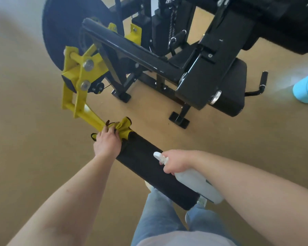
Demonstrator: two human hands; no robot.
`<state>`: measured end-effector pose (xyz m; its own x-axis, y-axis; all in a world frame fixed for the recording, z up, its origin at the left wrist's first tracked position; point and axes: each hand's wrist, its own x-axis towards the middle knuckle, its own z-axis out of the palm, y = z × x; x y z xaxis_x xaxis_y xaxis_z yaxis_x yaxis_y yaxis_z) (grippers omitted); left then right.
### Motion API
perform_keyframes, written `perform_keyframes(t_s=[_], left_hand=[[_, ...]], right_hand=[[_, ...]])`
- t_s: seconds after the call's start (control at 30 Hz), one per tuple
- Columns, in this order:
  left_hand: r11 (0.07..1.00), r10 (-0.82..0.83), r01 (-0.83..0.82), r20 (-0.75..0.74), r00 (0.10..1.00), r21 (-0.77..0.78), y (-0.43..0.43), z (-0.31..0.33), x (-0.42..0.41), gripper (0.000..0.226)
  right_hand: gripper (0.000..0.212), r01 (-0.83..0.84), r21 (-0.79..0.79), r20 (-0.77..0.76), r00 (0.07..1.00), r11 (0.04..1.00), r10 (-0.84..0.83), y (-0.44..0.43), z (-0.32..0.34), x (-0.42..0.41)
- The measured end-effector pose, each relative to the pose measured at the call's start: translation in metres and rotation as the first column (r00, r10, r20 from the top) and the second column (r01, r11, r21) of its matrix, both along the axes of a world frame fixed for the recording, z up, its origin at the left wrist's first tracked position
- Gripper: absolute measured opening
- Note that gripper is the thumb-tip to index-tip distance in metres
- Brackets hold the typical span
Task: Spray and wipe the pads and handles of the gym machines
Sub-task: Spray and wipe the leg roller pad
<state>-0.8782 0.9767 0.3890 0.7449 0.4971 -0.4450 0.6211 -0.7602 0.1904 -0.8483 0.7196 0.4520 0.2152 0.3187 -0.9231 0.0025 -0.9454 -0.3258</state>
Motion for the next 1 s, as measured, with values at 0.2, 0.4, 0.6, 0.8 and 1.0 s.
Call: perform_keyframes(t_s=[0.2,0.4,0.6,0.8,1.0], left_hand=[[0.816,0.55,-0.472,0.195,0.812,-0.334,0.038,0.017,-0.007,0.04],[0.714,0.675,-0.571,0.18,0.716,-0.404,0.065,0.016,-0.021,0.046],[0.662,0.708,-0.596,0.117,0.697,-0.455,0.067,0.009,-0.038,0.04],[0.777,0.614,-0.521,0.241,0.752,-0.352,0.047,0.02,-0.045,0.041],[0.852,0.505,-0.421,0.271,0.82,-0.312,0.008,0.03,-0.043,0.04]], right_hand=[[0.056,0.01,0.077,0.132,0.991,0.997,-0.02,0.089,-0.007,0.019],[0.049,-0.021,0.104,0.174,0.985,0.994,0.003,0.143,-0.011,0.038],[0.011,0.013,0.088,0.268,0.963,0.996,-0.037,0.147,-0.014,0.04],[0.021,-0.023,0.054,0.197,0.98,0.998,0.012,0.102,-0.017,0.028],[0.021,-0.094,-0.01,0.193,0.977,0.996,0.094,0.038,-0.013,0.013]])
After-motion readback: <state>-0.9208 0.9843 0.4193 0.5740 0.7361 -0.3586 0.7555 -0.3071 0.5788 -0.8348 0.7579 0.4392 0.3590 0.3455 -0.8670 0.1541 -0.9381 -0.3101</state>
